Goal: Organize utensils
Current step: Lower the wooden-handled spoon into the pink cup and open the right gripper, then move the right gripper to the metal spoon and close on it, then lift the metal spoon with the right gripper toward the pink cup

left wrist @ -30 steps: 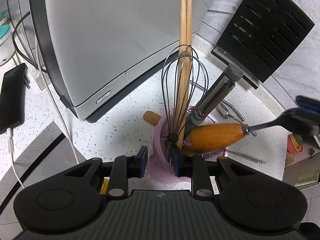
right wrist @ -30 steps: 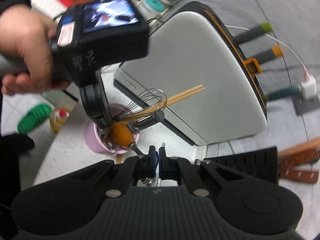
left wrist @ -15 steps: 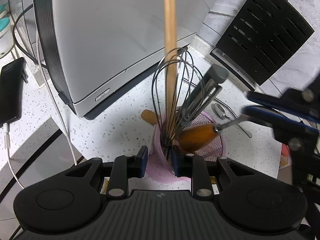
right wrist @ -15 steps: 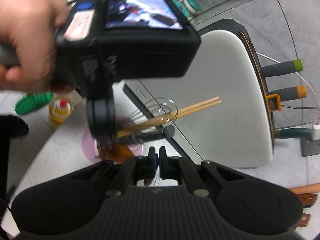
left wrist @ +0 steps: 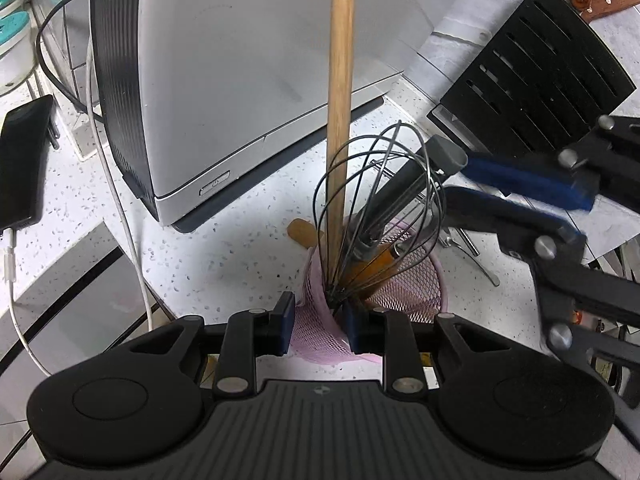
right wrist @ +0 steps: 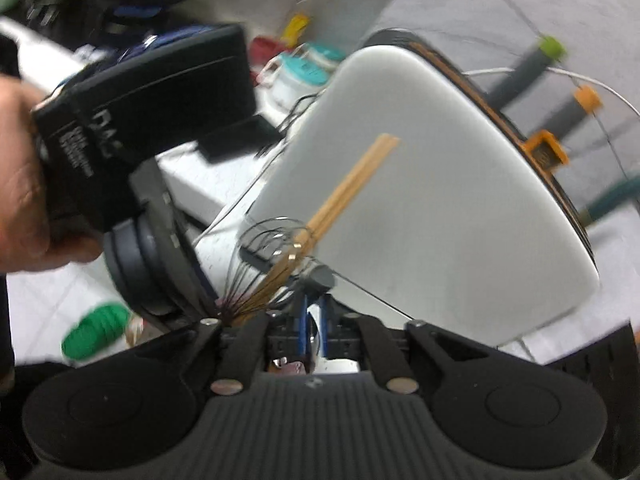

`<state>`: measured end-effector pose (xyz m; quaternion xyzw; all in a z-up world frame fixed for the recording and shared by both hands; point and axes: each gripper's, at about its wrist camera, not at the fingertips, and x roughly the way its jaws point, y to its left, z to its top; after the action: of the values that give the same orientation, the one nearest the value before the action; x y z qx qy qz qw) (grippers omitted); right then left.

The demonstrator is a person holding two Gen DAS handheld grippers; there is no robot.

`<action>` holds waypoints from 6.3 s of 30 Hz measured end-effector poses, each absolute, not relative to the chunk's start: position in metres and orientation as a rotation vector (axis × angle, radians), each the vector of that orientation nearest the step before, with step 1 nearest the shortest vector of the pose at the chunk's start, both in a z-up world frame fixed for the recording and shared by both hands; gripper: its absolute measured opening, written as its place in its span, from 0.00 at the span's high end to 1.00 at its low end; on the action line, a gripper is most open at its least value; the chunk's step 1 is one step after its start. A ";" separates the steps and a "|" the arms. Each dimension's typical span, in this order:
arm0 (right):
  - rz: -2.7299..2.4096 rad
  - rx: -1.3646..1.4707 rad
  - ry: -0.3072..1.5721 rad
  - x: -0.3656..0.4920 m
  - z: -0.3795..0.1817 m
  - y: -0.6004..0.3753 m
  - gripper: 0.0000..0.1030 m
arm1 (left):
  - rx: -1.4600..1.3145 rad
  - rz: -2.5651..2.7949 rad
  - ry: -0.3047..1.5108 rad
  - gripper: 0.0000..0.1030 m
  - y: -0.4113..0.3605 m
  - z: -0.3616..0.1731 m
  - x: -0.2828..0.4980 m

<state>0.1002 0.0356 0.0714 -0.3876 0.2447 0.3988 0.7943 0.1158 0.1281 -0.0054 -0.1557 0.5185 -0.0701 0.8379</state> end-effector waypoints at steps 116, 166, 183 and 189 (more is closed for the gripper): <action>0.498 -0.256 0.759 0.183 -0.083 -0.096 0.64 | -0.273 -0.119 1.119 0.62 0.108 -0.017 0.123; 0.713 0.403 0.468 0.142 0.034 -0.111 1.00 | -0.247 -0.106 1.124 0.61 0.092 -0.016 0.127; 0.731 0.595 0.388 0.159 0.020 -0.084 1.00 | -0.216 -0.124 1.147 0.61 0.082 -0.021 0.127; 0.707 0.656 0.406 0.164 0.006 -0.081 1.00 | -0.227 -0.130 1.151 0.61 0.086 -0.021 0.127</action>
<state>0.1644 -0.0808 0.0063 0.3135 0.1940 0.3376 0.8661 0.1272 0.0860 -0.0210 -0.1072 0.5425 -0.0612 0.8309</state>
